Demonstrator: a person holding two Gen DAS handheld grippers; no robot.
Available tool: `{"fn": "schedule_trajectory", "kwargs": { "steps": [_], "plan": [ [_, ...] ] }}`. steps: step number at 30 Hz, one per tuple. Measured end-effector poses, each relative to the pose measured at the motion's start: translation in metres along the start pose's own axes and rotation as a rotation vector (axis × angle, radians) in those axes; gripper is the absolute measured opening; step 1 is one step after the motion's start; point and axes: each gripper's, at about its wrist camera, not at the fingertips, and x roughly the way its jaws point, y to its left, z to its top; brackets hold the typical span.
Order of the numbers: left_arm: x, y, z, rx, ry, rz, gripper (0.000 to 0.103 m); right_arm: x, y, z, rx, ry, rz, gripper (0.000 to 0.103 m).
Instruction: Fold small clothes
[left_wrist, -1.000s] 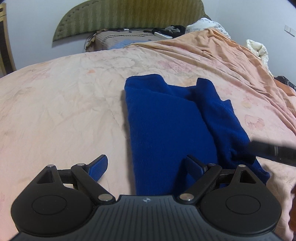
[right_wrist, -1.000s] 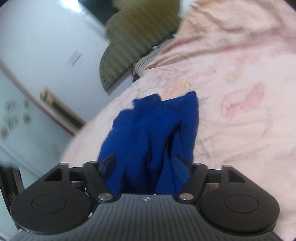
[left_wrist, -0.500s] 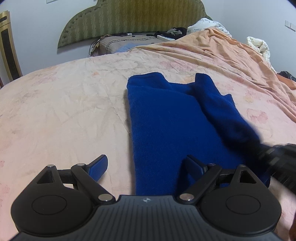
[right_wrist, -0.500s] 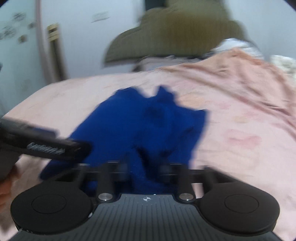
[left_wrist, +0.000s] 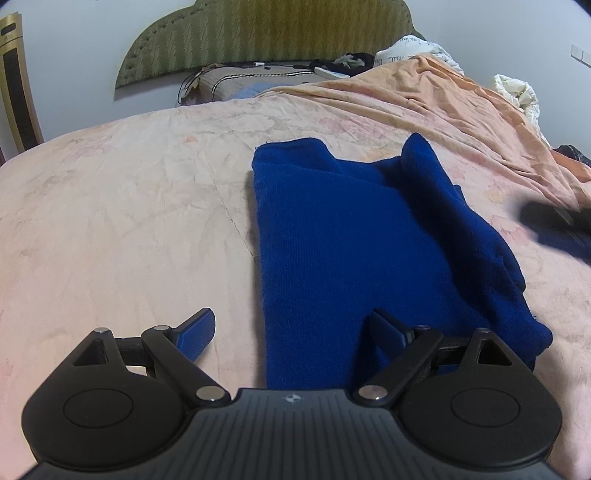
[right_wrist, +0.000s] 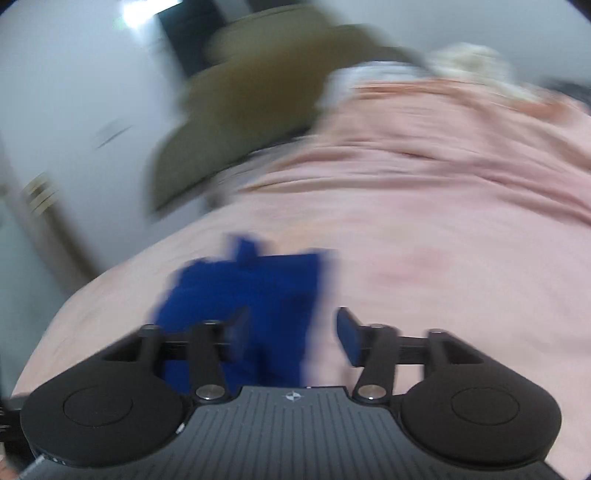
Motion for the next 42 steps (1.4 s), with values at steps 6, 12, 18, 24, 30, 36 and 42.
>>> {"fn": "schedule_trajectory", "kwargs": {
  "steps": [6, 12, 18, 24, 30, 36, 42],
  "plan": [
    [-0.004, 0.001, -0.002, 0.016, 0.012, 0.008, 0.091, 0.098, 0.0, 0.009, 0.176, 0.145, 0.016, 0.053],
    [-0.012, 0.012, 0.002, -0.03, -0.036, 0.005, 0.091, 0.033, -0.061, 0.004, 0.361, -0.149, -0.261, 0.065],
    [0.0, 0.0, -0.002, -0.013, -0.005, -0.044, 0.091, 0.026, -0.04, 0.002, 0.214, -0.031, -0.01, 0.069],
    [0.005, 0.002, -0.014, -0.009, 0.028, -0.043, 0.091, 0.04, -0.025, -0.021, 0.104, 0.089, -0.185, 0.07],
    [0.004, 0.004, -0.013, -0.025, 0.034, -0.045, 0.091, 0.02, -0.007, -0.029, -0.037, 0.098, -0.152, 0.077],
    [0.001, 0.005, -0.017, -0.011, 0.039, -0.038, 0.091, 0.017, -0.025, -0.049, 0.047, 0.15, -0.123, 0.075],
    [0.0, 0.008, -0.021, -0.024, 0.051, -0.045, 0.091, 0.006, -0.016, -0.056, 0.01, 0.181, -0.08, 0.055]
  ]
}}
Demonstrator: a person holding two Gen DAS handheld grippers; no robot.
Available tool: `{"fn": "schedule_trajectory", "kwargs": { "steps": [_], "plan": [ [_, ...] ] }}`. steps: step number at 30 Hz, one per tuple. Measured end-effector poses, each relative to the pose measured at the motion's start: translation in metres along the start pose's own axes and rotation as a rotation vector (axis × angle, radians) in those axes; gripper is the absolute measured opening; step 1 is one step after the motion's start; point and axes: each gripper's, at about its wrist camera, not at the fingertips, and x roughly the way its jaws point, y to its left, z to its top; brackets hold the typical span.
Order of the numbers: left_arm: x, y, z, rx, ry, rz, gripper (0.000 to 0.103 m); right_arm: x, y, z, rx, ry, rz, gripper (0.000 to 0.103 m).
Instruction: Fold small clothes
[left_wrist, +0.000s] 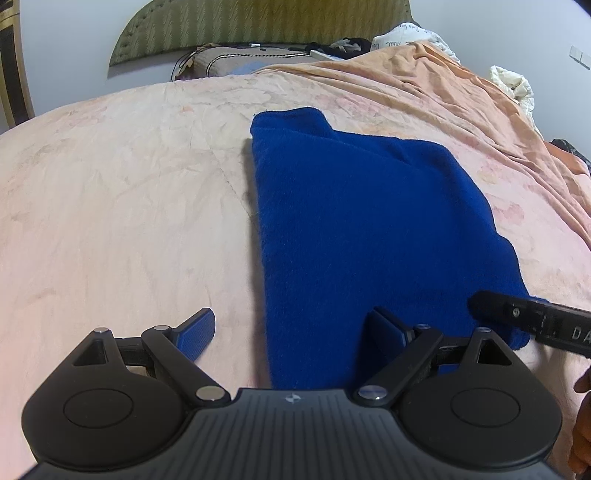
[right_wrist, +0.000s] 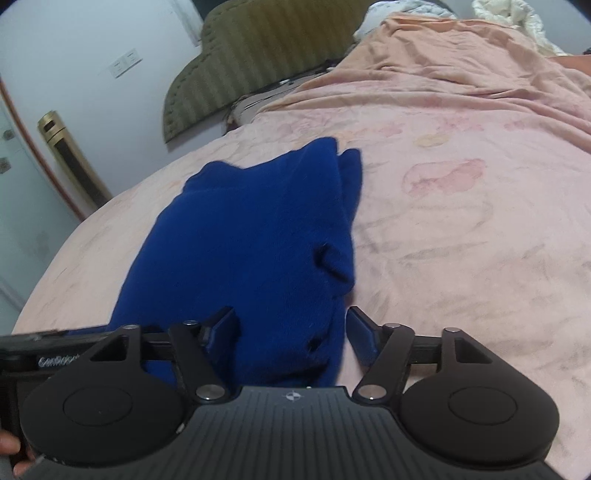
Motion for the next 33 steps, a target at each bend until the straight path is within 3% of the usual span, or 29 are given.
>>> {"fn": "schedule_trajectory", "kwargs": {
  "steps": [2, 4, 8, 9, 11, 13, 14, 17, 19, 22, 24, 29, 33],
  "plan": [
    [-0.002, 0.001, -0.002, 0.011, -0.003, 0.003, 0.091, -0.004, -0.003, -0.001, 0.013, 0.0, 0.003, 0.043],
    [-0.004, 0.005, -0.003, 0.018, -0.011, 0.008, 0.092, -0.007, -0.01, -0.001, 0.041, 0.005, 0.023, 0.02],
    [-0.006, 0.018, -0.006, -0.002, -0.014, -0.005, 0.092, -0.011, -0.008, -0.004, -0.008, 0.034, 0.06, 0.017],
    [-0.006, 0.021, -0.006, -0.006, -0.015, -0.016, 0.092, -0.011, -0.006, -0.004, -0.028, 0.039, 0.06, 0.017],
    [-0.008, 0.028, -0.002, -0.019, -0.028, -0.036, 0.092, -0.012, -0.008, 0.001, -0.047, 0.049, 0.059, 0.031],
    [-0.008, 0.035, 0.006, -0.033, -0.041, -0.049, 0.092, -0.013, -0.017, 0.011, -0.018, 0.018, 0.056, 0.068],
    [-0.006, 0.038, 0.01, -0.042, -0.043, -0.062, 0.092, -0.013, -0.022, 0.017, -0.001, -0.002, 0.058, 0.075],
    [0.005, 0.048, 0.024, -0.088, -0.037, -0.128, 0.092, 0.001, -0.034, 0.035, 0.023, -0.015, 0.064, 0.076],
    [0.017, 0.053, 0.033, -0.12, -0.017, -0.177, 0.092, 0.017, -0.04, 0.042, 0.048, 0.01, 0.075, 0.071],
    [0.036, 0.057, 0.041, -0.167, 0.02, -0.263, 0.092, 0.038, -0.044, 0.045, 0.081, 0.026, 0.165, 0.07],
    [0.044, 0.06, 0.044, -0.193, 0.003, -0.318, 0.1, 0.046, -0.042, 0.046, 0.065, 0.02, 0.214, 0.069],
    [0.063, 0.062, 0.057, -0.224, -0.009, -0.428, 0.101, 0.063, -0.043, 0.053, 0.067, 0.013, 0.336, 0.07],
    [0.085, 0.059, 0.068, -0.255, 0.022, -0.589, 0.101, 0.081, -0.05, 0.062, 0.135, 0.04, 0.445, 0.065]
  ]
}}
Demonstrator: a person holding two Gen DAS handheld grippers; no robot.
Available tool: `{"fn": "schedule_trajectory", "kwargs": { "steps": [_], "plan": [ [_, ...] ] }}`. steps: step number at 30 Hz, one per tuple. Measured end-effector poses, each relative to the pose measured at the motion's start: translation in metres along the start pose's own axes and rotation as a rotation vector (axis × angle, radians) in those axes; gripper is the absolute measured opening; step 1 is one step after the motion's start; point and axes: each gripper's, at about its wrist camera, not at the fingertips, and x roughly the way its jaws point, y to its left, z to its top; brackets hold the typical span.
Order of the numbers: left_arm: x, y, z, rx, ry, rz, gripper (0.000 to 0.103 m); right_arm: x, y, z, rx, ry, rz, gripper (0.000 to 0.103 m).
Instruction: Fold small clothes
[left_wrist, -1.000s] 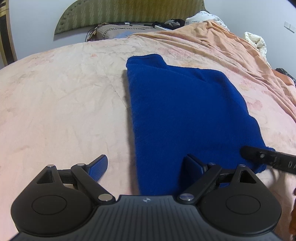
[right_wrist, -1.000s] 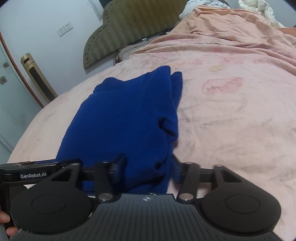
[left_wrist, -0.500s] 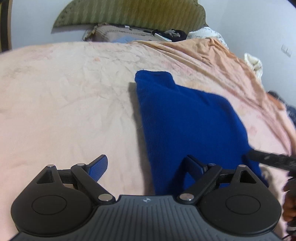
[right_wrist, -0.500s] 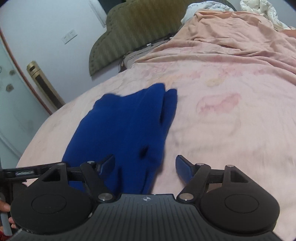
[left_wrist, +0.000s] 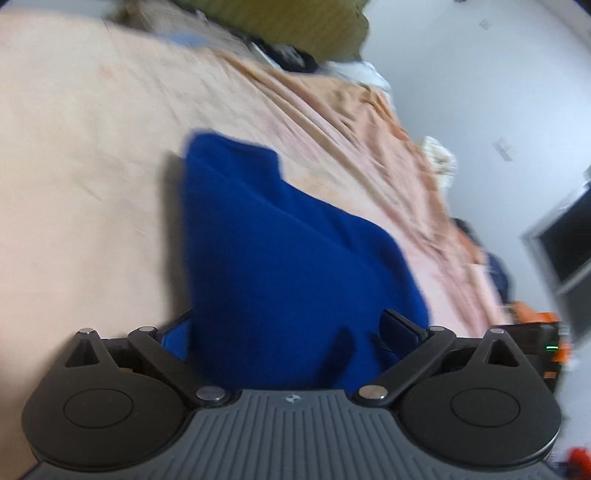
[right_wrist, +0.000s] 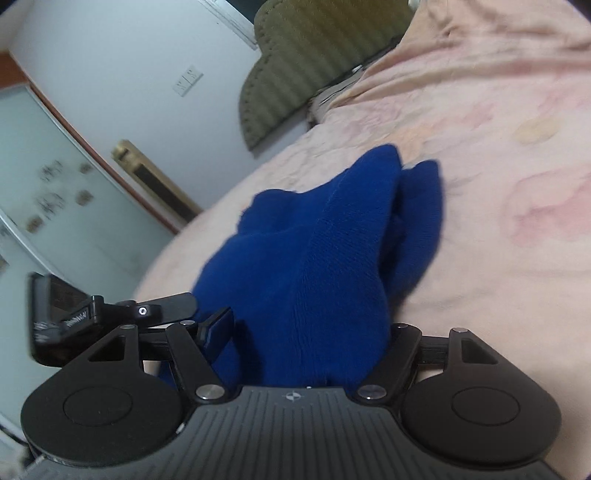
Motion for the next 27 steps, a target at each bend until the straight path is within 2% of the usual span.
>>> {"fn": "schedule_trajectory", "kwargs": {
  "steps": [2, 3, 4, 5, 6, 8, 14, 18, 21, 24, 27],
  "plan": [
    [0.006, -0.001, 0.0, 0.004, -0.014, -0.022, 0.1, 0.006, -0.002, 0.004, 0.008, 0.018, 0.004, 0.05],
    [0.008, -0.002, -0.001, 0.008, -0.019, -0.03, 0.087, 0.01, -0.004, 0.006, 0.027, 0.032, -0.002, 0.038],
    [0.01, -0.002, -0.001, 0.011, -0.016, -0.027, 0.075, 0.011, -0.006, 0.005, 0.046, 0.034, 0.001, 0.034],
    [0.012, -0.003, -0.002, 0.016, -0.006, -0.005, 0.043, 0.011, -0.006, 0.006, 0.058, 0.034, 0.002, 0.033],
    [0.014, -0.002, -0.003, 0.015, 0.009, 0.009, 0.037, 0.011, -0.004, 0.005, 0.059, 0.032, -0.007, 0.031],
    [0.009, 0.0, -0.004, -0.003, -0.01, 0.0, 0.031, 0.011, 0.004, 0.003, 0.045, 0.028, -0.032, 0.03],
    [-0.029, -0.03, -0.002, 0.116, -0.126, 0.1, 0.029, 0.011, 0.045, 0.012, -0.012, -0.011, -0.025, 0.028],
    [-0.068, -0.037, 0.012, 0.141, -0.209, 0.109, 0.029, 0.015, 0.075, 0.027, -0.066, -0.037, 0.043, 0.028],
    [-0.091, -0.036, 0.021, 0.156, -0.236, 0.139, 0.03, 0.026, 0.093, 0.037, -0.082, -0.034, 0.081, 0.028],
    [-0.098, -0.023, 0.022, 0.124, -0.216, 0.183, 0.033, 0.043, 0.099, 0.039, -0.062, 0.007, 0.1, 0.028],
    [-0.098, 0.003, 0.011, 0.032, -0.127, 0.226, 0.033, 0.063, 0.096, 0.029, 0.003, 0.109, 0.059, 0.031]
  ]
}}
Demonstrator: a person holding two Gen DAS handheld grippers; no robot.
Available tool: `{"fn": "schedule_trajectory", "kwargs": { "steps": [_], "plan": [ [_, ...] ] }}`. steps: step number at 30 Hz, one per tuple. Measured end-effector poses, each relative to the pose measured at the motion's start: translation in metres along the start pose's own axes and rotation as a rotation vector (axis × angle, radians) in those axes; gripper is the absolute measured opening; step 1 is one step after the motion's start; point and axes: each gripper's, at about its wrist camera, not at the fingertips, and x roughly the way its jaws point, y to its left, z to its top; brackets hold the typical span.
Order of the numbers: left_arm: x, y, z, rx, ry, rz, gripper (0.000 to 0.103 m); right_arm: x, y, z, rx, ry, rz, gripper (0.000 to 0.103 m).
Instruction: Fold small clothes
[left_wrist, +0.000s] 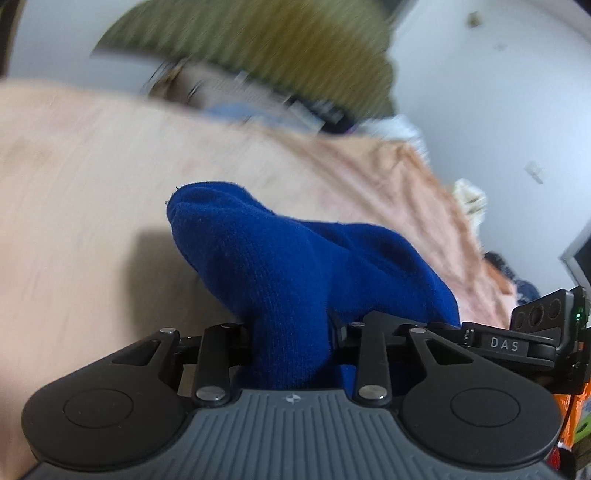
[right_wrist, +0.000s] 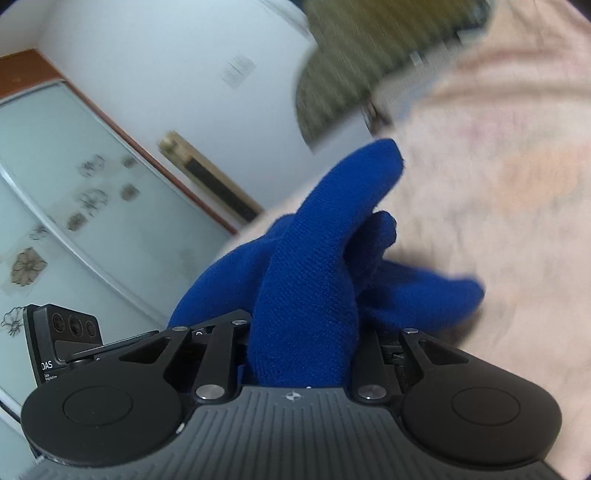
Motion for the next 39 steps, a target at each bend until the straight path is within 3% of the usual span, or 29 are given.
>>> {"fn": "schedule_trajectory", "kwargs": {
  "steps": [3, 7, 9, 14, 16, 18, 19, 21, 24, 26, 29, 32, 34, 36, 38, 39],
  "plan": [
    [0.001, 0.018, -0.02, -0.046, 0.066, 0.027, 0.035, 0.01, -0.003, -0.022, 0.013, 0.097, -0.039, 0.036],
    [-0.019, 0.033, -0.047, -0.071, 0.058, 0.038, 0.047, -0.004, -0.01, -0.051, -0.013, 0.124, -0.026, 0.057],
    [-0.034, 0.039, -0.059, -0.092, 0.042, 0.02, 0.066, -0.024, -0.012, -0.062, -0.025, 0.113, -0.006, 0.059],
    [-0.053, 0.043, -0.088, -0.129, 0.054, -0.052, 0.068, -0.054, -0.012, -0.085, -0.058, 0.108, -0.065, 0.062],
    [-0.053, 0.037, -0.102, -0.098, 0.078, -0.059, 0.066, -0.055, -0.011, -0.098, -0.067, 0.13, -0.062, 0.058],
    [-0.055, 0.028, -0.112, -0.04, 0.079, -0.039, 0.035, -0.052, -0.007, -0.11, -0.083, 0.144, -0.047, 0.043],
    [-0.055, 0.023, -0.115, -0.012, 0.077, -0.018, 0.03, -0.05, -0.004, -0.114, -0.095, 0.147, -0.061, 0.028],
    [-0.061, 0.016, -0.115, 0.012, 0.06, 0.007, 0.016, -0.048, -0.002, -0.114, -0.08, 0.147, -0.065, 0.021],
    [-0.082, 0.009, -0.112, 0.026, 0.018, 0.0, 0.015, -0.059, 0.012, -0.115, -0.095, 0.119, -0.038, 0.019],
    [-0.092, 0.004, -0.115, 0.062, 0.008, 0.036, 0.015, -0.066, 0.013, -0.117, -0.088, 0.111, -0.031, 0.019],
    [-0.084, -0.004, -0.126, 0.084, 0.062, 0.138, 0.015, -0.062, 0.011, -0.127, -0.126, 0.15, -0.162, 0.024],
    [-0.081, -0.016, -0.137, 0.13, 0.062, 0.231, 0.02, -0.072, 0.019, -0.135, -0.134, 0.105, -0.201, 0.034],
    [-0.083, -0.025, -0.141, 0.153, 0.048, 0.276, 0.03, -0.082, 0.038, -0.138, -0.228, 0.038, -0.317, 0.042],
    [-0.083, -0.032, -0.146, 0.167, 0.04, 0.306, 0.055, -0.087, 0.062, -0.147, -0.379, -0.03, -0.459, 0.051],
    [-0.082, -0.039, -0.152, 0.181, 0.023, 0.342, 0.068, -0.085, 0.079, -0.158, -0.49, -0.074, -0.522, 0.055],
    [-0.08, -0.043, -0.156, 0.196, 0.022, 0.362, 0.068, -0.082, 0.082, -0.162, -0.505, -0.067, -0.515, 0.06]
  ]
}}
